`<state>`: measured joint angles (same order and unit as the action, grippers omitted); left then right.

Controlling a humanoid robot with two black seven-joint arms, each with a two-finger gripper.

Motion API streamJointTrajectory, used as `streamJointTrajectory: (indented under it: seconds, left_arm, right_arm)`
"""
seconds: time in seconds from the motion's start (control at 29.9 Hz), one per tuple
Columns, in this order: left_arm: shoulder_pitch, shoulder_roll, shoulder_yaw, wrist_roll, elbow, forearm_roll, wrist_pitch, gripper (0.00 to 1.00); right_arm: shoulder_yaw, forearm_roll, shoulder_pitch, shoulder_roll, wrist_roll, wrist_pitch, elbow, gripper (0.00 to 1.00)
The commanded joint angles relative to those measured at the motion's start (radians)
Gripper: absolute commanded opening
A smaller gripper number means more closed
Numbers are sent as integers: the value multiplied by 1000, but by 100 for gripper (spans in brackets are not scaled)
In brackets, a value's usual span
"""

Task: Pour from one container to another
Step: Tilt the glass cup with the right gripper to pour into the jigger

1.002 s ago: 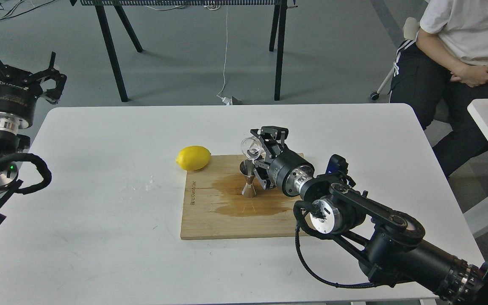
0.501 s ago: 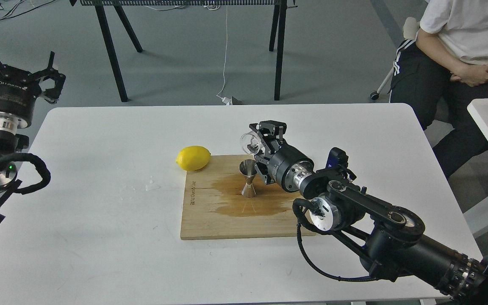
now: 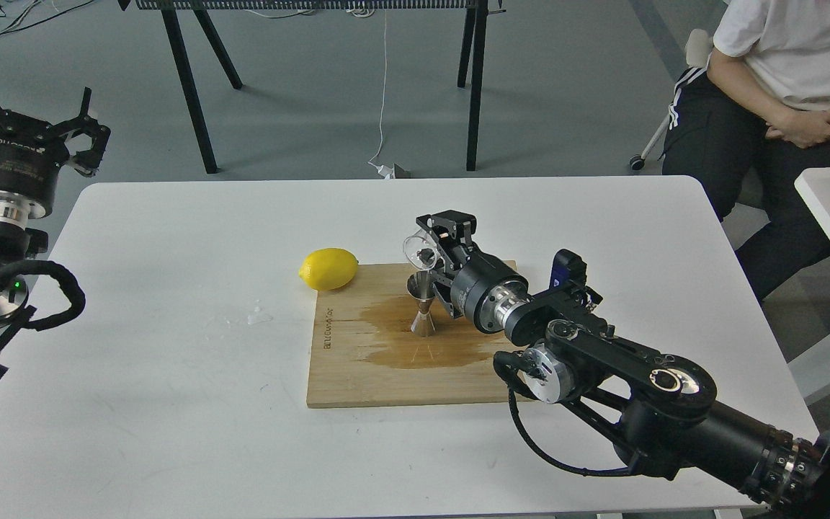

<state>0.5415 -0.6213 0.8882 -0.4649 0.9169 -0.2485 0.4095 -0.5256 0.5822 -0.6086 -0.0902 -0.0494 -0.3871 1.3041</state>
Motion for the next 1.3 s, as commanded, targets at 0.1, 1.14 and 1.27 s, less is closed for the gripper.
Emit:
streamJointTrajectory:
  seconds: [0.1,1.14,1.27]
  left_arm:
    - [0,0,0,0,0,0,-1,100]
    - [-2,3,0,0,-1,0,-3,100]
    - [-2,6,0,0,-1,0,-5,100]
  right_arm:
    - [27,31,-5,-6,-1,-23,-2,22]
    - [45,122,-16,-17,-17,-24,-6,22]
    - [72,134,-25,-28,-17,-26,-6,22]
